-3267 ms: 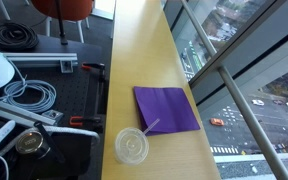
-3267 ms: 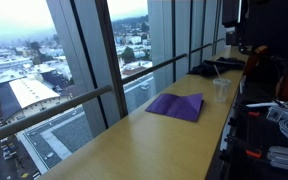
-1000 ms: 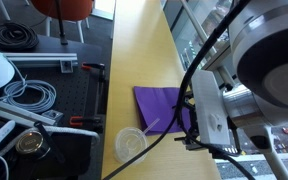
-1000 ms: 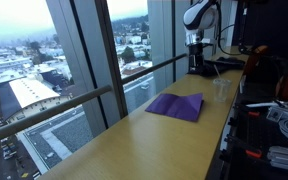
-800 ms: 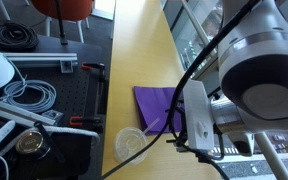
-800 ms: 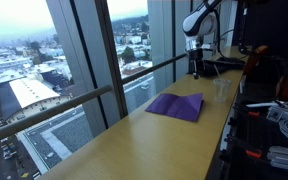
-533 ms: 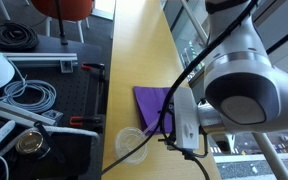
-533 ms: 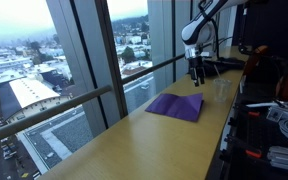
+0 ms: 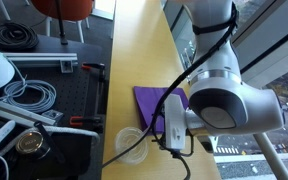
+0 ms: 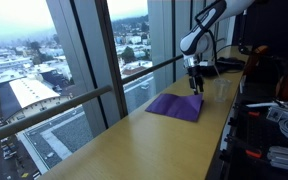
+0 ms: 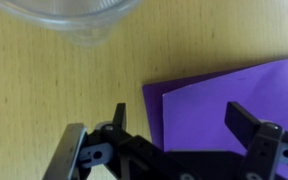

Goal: Open the folder

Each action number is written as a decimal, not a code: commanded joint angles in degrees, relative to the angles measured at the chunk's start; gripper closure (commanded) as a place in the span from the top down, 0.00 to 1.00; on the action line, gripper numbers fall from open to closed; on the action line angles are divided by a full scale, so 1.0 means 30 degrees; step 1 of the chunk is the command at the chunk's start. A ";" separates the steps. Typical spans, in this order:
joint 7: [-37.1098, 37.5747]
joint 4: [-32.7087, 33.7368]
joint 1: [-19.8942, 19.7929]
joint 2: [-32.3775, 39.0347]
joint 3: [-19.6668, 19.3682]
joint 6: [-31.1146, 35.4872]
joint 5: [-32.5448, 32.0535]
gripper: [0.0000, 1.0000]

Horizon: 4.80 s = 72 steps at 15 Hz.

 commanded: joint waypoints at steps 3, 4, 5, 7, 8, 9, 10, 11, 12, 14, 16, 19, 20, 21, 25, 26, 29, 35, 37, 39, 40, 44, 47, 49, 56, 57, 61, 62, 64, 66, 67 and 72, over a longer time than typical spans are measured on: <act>0.0185 0.0803 0.0068 0.0900 0.0505 0.0503 0.0111 1.00; 0.0223 0.0829 0.0108 0.0959 0.0631 0.0460 0.0167 1.00; 0.0208 0.0735 0.0159 0.0911 0.0741 0.0490 0.0168 1.00; 0.0171 0.0548 0.0260 0.0786 0.0946 0.0559 0.0183 0.74; 0.0181 0.0506 0.0321 0.0774 0.1002 0.0576 0.0159 0.69; 0.0171 0.0511 0.0363 0.0792 0.1043 0.0592 0.0140 0.68; 0.0179 0.0521 0.0400 0.0801 0.1043 0.0576 0.0116 0.60; 0.0184 0.0522 0.0442 0.0793 0.1016 0.0566 0.0085 0.53; 0.0192 0.0538 0.0468 0.0795 0.0993 0.0547 0.0070 0.43; 0.0208 0.0556 0.0464 0.0790 0.0966 0.0512 0.0074 0.30; 0.0222 0.0498 0.0477 0.0722 0.0962 0.0500 0.0058 0.15; 0.0257 0.0349 0.0584 0.0535 0.0956 0.0502 -0.0040 0.00; 0.0259 0.0138 0.0679 0.0269 0.0908 0.0660 -0.0179 0.00; 0.0286 -0.0115 0.0754 -0.0094 0.0866 0.0712 -0.0274 0.00; 0.0291 -0.1161 0.0960 -0.1768 0.0623 0.0582 -0.0803 0.00; 0.0312 -0.1403 0.0971 -0.2072 0.0530 0.0520 -0.0989 0.00; 0.0392 -0.1852 0.0944 -0.2786 0.0281 0.0266 -0.1466 0.00; 0.0989 -0.1523 0.1554 -0.4176 -0.0220 0.0719 -0.3325 0.00; 0.1494 -0.1527 0.2170 -0.5291 -0.0321 0.1131 -0.4518 0.00; 0.2240 -0.1801 0.2943 -0.6468 -0.0451 0.1495 -0.5992 0.00; 0.2759 -0.2105 0.3358 -0.7045 -0.0519 0.1719 -0.6835 0.00; 0.4990 -0.4205 0.4909 -0.9271 -0.0311 0.1829 -1.0159 0.00; 0.7055 -0.6817 0.6217 -1.0903 0.0332 0.1541 -1.1936 0.00; 0.8539 -0.8542 0.7126 -1.1635 0.1005 0.1406 -1.2794 0.00; 1.3054 -1.1994 0.9307 -1.1826 0.3298 0.1240 -1.5102 0.00; 1.3487 -1.2269 0.9490 -1.1816 0.3515 0.1203 -1.5379 0.00; 1.4285 -1.3055 0.9805 -1.1876 0.4125 0.1542 -1.5372 0.00; 1.4419 -1.3094 0.9815 -1.1976 0.4236 0.1760 -1.5210 0.00; 1.4587 -1.2957 0.9741 -1.2044 0.4300 0.2216 -1.5149 0.00; 1.4598 -1.2737 0.9588 -1.2000 0.4146 0.2785 -1.5491 0.00; 1.4497 -1.2569 0.9503 -1.1938 0.4067 0.2960 -1.5481 0.00; 1.4279 -1.2015 0.9039 -1.1756 0.3709 0.3459 -1.5375 0.00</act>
